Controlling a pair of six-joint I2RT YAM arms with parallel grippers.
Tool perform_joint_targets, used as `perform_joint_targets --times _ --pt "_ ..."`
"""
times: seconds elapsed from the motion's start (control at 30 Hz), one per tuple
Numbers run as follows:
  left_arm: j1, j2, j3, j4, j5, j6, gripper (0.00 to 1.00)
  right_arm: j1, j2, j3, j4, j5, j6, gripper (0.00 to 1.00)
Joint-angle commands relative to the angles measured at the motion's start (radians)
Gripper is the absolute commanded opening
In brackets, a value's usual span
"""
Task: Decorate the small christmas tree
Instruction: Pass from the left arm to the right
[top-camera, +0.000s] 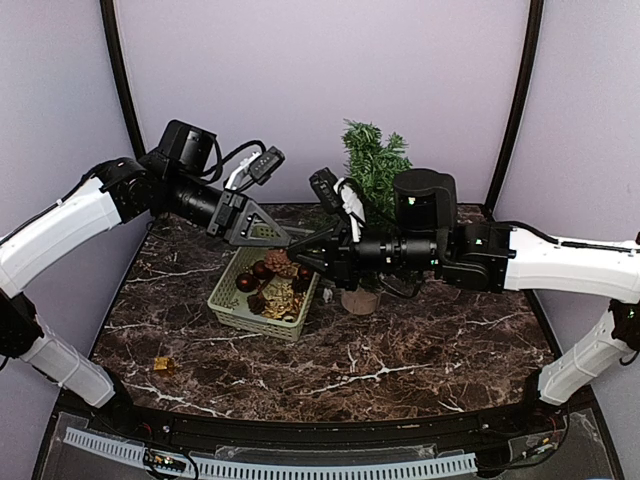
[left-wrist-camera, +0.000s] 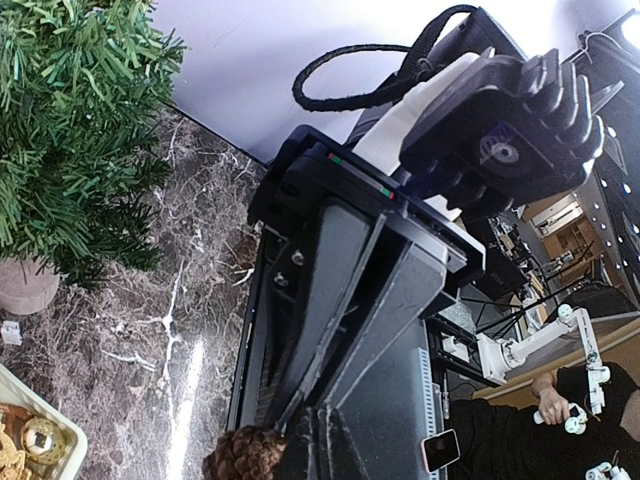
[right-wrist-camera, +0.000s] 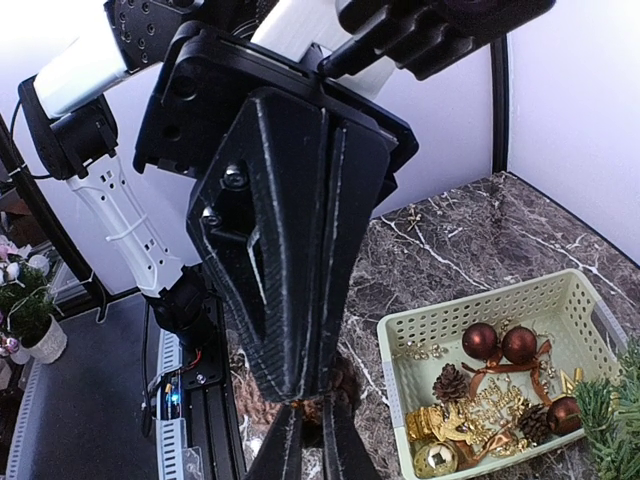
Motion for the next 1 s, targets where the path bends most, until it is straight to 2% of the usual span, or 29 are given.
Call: perform_joint_targets --times 0.0,0.37,0.53,0.97 --pt "-0.006 -0.001 0.03 -0.024 0.034 0.023 0.0 0.012 0.012 0.023 0.063 -0.003 -0.015 0.08" --pt "-0.007 -0.004 0.028 -0.027 0.057 0.021 0.0 0.012 0.012 0.009 0.088 0.018 -0.015 0.0" --pt "-0.007 -0.006 0.03 -0.036 0.06 0.029 0.0 0.011 0.005 -0.004 0.104 0.041 -0.012 0.0" --pt "-0.007 -0.001 0.111 -0.214 -0.03 0.163 0.0 0.012 -0.065 -0.055 0.097 0.08 -0.005 0.0"
